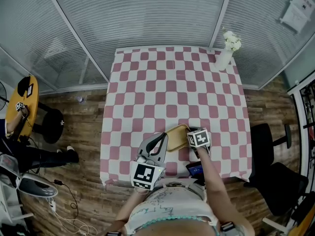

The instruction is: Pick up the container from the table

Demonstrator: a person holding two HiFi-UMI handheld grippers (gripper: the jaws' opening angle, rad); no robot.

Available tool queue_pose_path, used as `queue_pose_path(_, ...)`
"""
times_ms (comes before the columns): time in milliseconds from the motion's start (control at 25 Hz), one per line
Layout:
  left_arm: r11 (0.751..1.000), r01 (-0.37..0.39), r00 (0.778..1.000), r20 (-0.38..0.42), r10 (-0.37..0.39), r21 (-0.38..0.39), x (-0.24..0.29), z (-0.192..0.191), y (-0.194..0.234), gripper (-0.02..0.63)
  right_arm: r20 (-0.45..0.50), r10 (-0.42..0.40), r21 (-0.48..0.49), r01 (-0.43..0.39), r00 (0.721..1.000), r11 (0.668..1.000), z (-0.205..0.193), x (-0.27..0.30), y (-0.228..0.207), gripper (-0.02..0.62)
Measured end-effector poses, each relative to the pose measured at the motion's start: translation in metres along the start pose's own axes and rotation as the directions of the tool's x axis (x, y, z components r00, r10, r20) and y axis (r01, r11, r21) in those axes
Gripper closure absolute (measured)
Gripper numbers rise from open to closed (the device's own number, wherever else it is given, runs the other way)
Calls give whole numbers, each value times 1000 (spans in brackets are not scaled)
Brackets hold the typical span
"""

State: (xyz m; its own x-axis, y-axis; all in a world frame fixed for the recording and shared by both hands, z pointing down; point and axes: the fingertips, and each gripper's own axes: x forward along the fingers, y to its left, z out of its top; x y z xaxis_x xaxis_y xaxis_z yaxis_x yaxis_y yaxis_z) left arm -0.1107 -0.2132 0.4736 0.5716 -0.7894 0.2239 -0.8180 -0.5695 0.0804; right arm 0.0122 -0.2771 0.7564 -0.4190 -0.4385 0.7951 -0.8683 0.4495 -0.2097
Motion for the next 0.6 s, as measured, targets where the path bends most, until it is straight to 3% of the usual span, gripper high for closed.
queue_pose_path(600,1000,-16,999,-38,15,-18,-6,-18,5,589,1,18,-16,-18,1000,1000,22,-36,12,583)
